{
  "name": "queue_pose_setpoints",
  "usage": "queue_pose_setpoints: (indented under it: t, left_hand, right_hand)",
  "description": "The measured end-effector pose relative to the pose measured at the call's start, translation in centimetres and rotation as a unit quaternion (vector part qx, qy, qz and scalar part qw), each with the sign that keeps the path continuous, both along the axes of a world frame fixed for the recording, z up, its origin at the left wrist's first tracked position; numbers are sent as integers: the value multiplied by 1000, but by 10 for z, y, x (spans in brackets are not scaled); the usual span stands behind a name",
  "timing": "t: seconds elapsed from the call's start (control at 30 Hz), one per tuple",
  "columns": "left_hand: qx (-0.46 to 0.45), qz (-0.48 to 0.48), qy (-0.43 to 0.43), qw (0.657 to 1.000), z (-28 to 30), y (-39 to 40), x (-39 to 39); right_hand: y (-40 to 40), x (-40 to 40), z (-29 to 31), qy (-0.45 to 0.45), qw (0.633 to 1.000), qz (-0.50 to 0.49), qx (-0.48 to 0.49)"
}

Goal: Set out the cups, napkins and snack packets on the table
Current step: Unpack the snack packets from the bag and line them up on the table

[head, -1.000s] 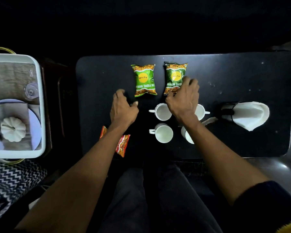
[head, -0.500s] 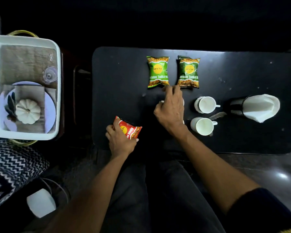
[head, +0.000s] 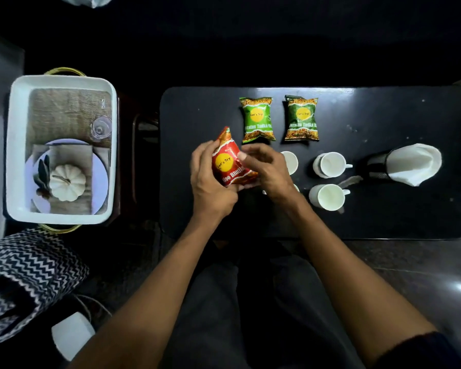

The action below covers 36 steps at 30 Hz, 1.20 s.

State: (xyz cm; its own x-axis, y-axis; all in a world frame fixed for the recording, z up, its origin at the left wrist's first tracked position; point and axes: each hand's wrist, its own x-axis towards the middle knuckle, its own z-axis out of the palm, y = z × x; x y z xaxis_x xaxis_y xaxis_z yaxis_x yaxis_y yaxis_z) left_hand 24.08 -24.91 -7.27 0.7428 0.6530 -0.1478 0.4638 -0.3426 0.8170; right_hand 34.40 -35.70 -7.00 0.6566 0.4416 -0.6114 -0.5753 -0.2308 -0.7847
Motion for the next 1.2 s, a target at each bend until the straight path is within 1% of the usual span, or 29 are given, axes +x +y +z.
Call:
queue_pose_setpoints:
  t: [0.13,0.23,0.3,0.4,0.47,0.53,0.67,0.77,0.87,0.93,1.0,1.07,1.2]
  left_hand:
    - [23,-54,-49,997,13,-8,21]
    - [28,-65,-59,996,18,-24,41]
    - [21,-45,-64,997,21,-37,58]
    - [-35,-18,-68,997,23,-56,84]
    - [-86,-27,-65,994,25,-69,103]
    - [-95,-39,-60,993,26,-80,121]
    - [-77,-48,-49,995,22,-100,155]
    - [-91,-68,-25,993,13,-115,177]
    - [-102,-118,5,988,3,-126,191]
    - [-103,-133,32,985,-5,-131,197]
    - [-86,-119,76,986,-13,-132,198]
    - [-61,-85,117,988,-21,-129,197]
    - [15,-43,188,981,-33,-111,186]
  right_hand:
    - [-19,18,0,66,993,-64,75]
    - [-37,37,0,88,987,-102,89]
    - [-49,51,0,103,984,-116,86]
    - [-66,71,2,119,976,-146,109]
    - [-82,90,5,112,977,-144,110]
    - [-95,105,7,108,981,-128,96]
    - [-121,137,8,80,991,-94,55]
    - [-136,160,5,59,995,-74,14]
    - [-145,180,-5,26,997,-45,-63]
    - [-151,195,-12,-4,992,-36,-123]
    - [-159,209,-21,-39,980,-30,-191]
    - [-165,221,-31,-56,968,-14,-244]
    - [-167,234,-48,-31,958,27,-282]
